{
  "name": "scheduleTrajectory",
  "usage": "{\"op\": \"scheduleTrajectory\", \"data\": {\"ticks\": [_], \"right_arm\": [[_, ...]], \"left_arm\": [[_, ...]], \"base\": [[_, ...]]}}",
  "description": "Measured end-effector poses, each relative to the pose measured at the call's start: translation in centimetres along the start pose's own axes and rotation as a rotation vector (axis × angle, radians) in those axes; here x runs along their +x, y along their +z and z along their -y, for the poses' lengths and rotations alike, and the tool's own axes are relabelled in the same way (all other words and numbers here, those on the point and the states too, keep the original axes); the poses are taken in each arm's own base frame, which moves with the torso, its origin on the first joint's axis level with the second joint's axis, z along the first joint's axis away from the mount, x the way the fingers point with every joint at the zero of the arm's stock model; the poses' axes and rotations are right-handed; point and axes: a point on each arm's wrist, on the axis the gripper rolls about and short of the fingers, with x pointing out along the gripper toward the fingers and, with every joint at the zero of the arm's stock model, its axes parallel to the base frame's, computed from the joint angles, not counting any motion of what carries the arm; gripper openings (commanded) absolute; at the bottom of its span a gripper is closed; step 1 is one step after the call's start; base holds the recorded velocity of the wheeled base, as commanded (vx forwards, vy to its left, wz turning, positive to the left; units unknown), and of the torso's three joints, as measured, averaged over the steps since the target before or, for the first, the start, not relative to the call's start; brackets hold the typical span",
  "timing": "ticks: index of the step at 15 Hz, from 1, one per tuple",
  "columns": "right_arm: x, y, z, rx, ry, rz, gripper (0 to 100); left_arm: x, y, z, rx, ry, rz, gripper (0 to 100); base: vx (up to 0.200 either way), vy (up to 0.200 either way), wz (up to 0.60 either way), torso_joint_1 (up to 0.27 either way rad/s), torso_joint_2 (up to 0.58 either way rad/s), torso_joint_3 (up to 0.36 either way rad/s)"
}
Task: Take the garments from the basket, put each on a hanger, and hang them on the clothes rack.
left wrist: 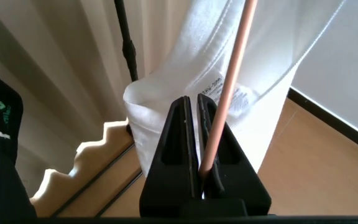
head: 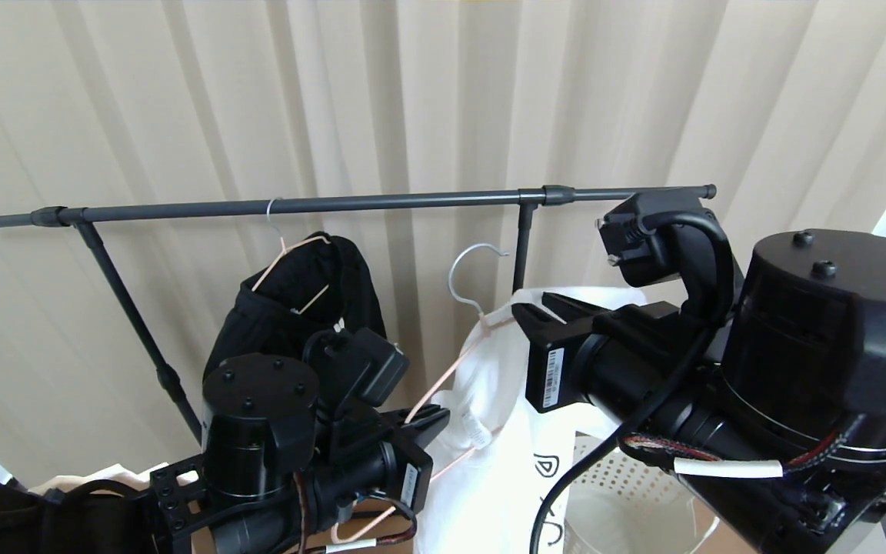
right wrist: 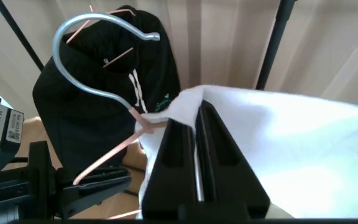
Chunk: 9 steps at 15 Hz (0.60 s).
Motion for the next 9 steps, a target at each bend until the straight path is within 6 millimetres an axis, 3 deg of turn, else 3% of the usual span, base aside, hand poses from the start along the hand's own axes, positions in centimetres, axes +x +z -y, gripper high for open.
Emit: {"op": "scheduleTrajectory", "data": {"ticks": [9], "right_arm": [[0.6,0.3,1.4,0.004,-0.051,0.006,100]], "left_arm": [[-2.3,1.6,-1.9,-0.024,0.06,0.082,0]], "base": [[0.0,0.0,0.0,0.0,0.0,0.0]]}}
